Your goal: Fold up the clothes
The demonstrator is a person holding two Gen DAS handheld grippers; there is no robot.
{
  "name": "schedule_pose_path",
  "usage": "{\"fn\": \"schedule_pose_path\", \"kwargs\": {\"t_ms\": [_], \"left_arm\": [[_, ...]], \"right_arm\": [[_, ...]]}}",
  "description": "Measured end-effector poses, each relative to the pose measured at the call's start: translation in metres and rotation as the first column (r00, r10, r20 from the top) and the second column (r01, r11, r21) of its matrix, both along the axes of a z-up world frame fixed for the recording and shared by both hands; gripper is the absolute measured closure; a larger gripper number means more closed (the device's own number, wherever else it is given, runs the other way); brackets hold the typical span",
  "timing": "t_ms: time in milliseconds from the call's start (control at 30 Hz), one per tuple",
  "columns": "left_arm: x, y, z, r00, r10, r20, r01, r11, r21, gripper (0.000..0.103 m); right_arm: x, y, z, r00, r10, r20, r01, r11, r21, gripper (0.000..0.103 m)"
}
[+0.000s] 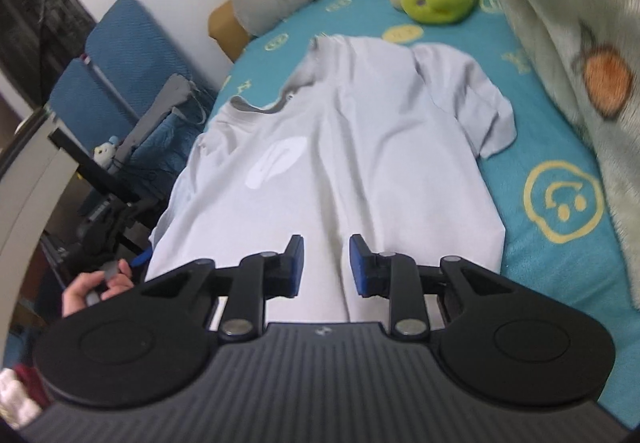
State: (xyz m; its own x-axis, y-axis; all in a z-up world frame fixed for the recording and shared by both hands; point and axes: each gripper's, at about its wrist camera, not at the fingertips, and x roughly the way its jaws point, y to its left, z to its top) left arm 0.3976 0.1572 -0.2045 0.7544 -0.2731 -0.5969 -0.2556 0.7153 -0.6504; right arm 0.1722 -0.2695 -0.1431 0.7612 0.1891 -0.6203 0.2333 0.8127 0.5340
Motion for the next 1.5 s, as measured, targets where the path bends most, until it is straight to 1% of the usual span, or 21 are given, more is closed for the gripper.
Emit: {"fn": "schedule_pose_path", "kwargs": {"t_ms": [33,100,133,167,200,267,333,433,533,633,700,767,800,867,967,1100,1167,1233,1333,1400,1500], "left_arm": [[0.003,-0.005,0.000,1.000,-0.005,-0.007,0.006,0.999,0.041,0.043],[0.004,-0.017,0.006,1.000,-0.009,0.011,0.007,0.986,0.165,0.066],[0.004,-0.026,0.012,0.999,-0.021,0.032,0.013,0.972,0.234,0.067],[0.003,-0.034,0.017,0.998,-0.034,0.052,0.017,0.953,0.302,0.075],[0.002,-0.043,0.024,0.996,-0.054,0.073,0.024,0.931,0.365,0.093],[-0.005,-0.066,0.039,0.987,-0.108,0.115,0.041,0.878,0.476,0.095],[-0.016,-0.093,0.057,0.967,-0.187,0.173,0.052,0.808,0.587,0.096],[-0.040,-0.144,0.081,0.898,-0.369,0.238,0.085,0.677,0.731,0.097],[-0.063,-0.195,0.083,0.802,-0.569,0.182,0.217,0.561,0.799,0.097],[-0.086,-0.243,0.063,0.681,-0.731,0.040,0.349,0.372,0.860,0.097],[-0.095,-0.259,0.047,0.642,-0.766,-0.040,0.423,0.311,0.851,0.091],[-0.102,-0.267,0.037,0.611,-0.786,-0.090,0.484,0.281,0.829,0.082],[-0.106,-0.268,0.034,0.599,-0.794,-0.103,0.504,0.274,0.819,0.071],[-0.114,-0.258,0.033,0.601,-0.794,-0.089,0.512,0.297,0.806,0.048],[-0.128,-0.229,0.039,0.637,-0.770,-0.025,0.516,0.402,0.757,0.042],[-0.116,-0.179,0.047,0.768,-0.636,0.073,0.462,0.630,0.624,0.036],[-0.097,-0.162,0.049,0.824,-0.561,0.085,0.430,0.715,0.551,0.036],[-0.076,-0.151,0.047,0.868,-0.490,0.085,0.393,0.780,0.487,0.037],[-0.045,-0.145,0.040,0.911,-0.406,0.073,0.344,0.845,0.408,0.040],[-0.030,-0.147,0.039,0.920,-0.383,0.083,0.321,0.858,0.402,0.041],[-0.011,-0.155,0.041,0.929,-0.361,0.083,0.293,0.854,0.430,0.043]], "right_arm": [[0.001,-0.003,-0.002,1.000,-0.006,-0.003,0.006,1.000,0.015,0.075],[0.002,-0.007,-0.003,1.000,-0.017,-0.003,0.017,0.999,0.038,0.075],[0.001,-0.008,-0.002,1.000,-0.023,-0.002,0.023,0.999,0.044,0.075],[0.000,-0.009,-0.001,1.000,-0.028,0.000,0.028,0.999,0.046,0.075],[-0.002,-0.011,0.000,0.999,-0.034,0.002,0.033,0.998,0.048,0.075],[-0.005,-0.011,0.005,0.999,-0.042,0.011,0.042,0.998,0.049,0.075],[-0.009,-0.012,0.010,0.998,-0.051,0.023,0.050,0.998,0.046,0.075],[-0.017,-0.016,0.018,0.997,-0.066,0.040,0.065,0.997,0.039,0.075],[-0.022,-0.021,0.023,0.995,-0.087,0.051,0.085,0.996,0.042,0.075],[-0.026,-0.029,0.025,0.992,-0.110,0.059,0.107,0.993,0.052,0.074],[-0.028,-0.033,0.027,0.990,-0.126,0.064,0.122,0.991,0.058,0.074],[-0.029,-0.038,0.026,0.988,-0.140,0.063,0.136,0.989,0.061,0.074],[-0.030,-0.039,0.025,0.988,-0.144,0.060,0.140,0.988,0.068,0.074],[-0.030,-0.041,0.024,0.988,-0.146,0.057,0.141,0.986,0.085,0.074],[-0.030,-0.042,0.024,0.988,-0.141,0.058,0.134,0.985,0.111,0.074],[-0.029,-0.040,0.024,0.989,-0.136,0.056,0.129,0.984,0.123,0.074],[-0.028,-0.041,0.022,0.990,-0.135,0.049,0.127,0.983,0.129,0.074],[-0.027,-0.041,0.020,0.990,-0.134,0.042,0.127,0.982,0.137,0.074],[-0.026,-0.042,0.019,0.990,-0.137,0.038,0.131,0.983,0.130,0.074],[-0.025,-0.043,0.018,0.990,-0.140,0.034,0.135,0.983,0.126,0.074],[-0.023,-0.044,0.014,0.990,-0.140,0.024,0.136,0.982,0.131,0.074]]}}
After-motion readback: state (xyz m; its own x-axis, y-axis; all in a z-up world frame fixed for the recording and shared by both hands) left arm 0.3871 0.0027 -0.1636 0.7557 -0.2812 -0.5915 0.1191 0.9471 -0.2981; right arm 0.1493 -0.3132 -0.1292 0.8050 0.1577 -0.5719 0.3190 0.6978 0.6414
